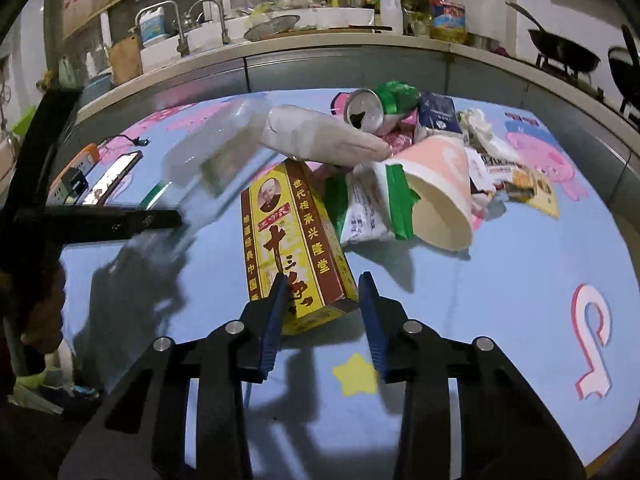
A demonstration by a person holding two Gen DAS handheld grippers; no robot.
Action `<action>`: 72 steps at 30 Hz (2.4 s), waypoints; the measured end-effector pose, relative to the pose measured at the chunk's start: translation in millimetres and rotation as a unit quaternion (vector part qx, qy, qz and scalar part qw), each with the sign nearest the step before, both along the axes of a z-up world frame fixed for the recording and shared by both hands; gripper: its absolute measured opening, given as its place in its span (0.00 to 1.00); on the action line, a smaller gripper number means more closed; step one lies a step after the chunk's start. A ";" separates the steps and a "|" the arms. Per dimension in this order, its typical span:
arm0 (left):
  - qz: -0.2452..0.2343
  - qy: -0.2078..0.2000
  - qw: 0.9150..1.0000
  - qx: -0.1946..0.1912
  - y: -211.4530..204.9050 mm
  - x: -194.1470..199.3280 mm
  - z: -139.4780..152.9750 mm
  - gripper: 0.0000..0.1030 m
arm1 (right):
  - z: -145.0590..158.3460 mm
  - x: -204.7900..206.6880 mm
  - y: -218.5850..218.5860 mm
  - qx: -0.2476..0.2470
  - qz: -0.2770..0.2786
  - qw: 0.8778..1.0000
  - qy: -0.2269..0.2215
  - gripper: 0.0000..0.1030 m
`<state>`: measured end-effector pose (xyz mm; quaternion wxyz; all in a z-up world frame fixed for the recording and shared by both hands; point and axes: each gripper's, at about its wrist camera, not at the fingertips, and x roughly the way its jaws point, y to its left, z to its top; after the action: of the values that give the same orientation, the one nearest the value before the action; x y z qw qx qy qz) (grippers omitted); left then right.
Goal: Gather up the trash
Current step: 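Carry the bottle and the yellow box toward the beige bin with both tools, then open both tools to drop the bottle and box into the bin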
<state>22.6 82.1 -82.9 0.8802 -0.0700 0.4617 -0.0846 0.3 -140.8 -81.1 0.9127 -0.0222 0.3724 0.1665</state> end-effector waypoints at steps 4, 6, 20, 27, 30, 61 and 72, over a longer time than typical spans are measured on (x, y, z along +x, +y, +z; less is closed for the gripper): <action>0.019 -0.009 1.000 0.001 7.7 0.6 8.1 0.82 | -5.6 3.7 -1.6 0.002 -0.001 1.000 0.014 0.53; 0.030 -0.030 0.999 0.006 5.8 7.9 19.0 0.82 | -7.3 1.2 -0.9 0.006 0.000 1.000 0.016 0.55; 0.021 -0.038 0.995 0.085 -22.4 50.4 10.1 0.61 | -21.9 10.7 17.4 -0.048 0.021 0.999 0.007 0.60; 0.029 -0.062 0.998 0.003 19.4 16.1 31.8 0.60 | 2.7 -5.9 13.7 0.066 0.102 0.992 0.033 0.57; 0.043 -0.083 0.995 -0.030 36.4 3.8 48.6 0.60 | 16.3 -10.4 0.8 0.111 0.109 0.987 0.038 0.57; -0.453 0.073 0.888 0.034 -486.1 126.0 62.9 0.61 | -12.6 -14.0 -398.3 0.170 -0.403 0.898 -0.037 0.57; -0.425 0.076 0.899 0.075 -535.9 152.2 36.2 0.82 | -33.8 15.1 -405.8 0.127 -0.407 0.904 -0.019 0.64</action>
<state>174.8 -453.7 -46.7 0.7255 0.1933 0.5179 -0.4101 15.3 -546.6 -114.9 0.9032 0.2444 0.3070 -0.1743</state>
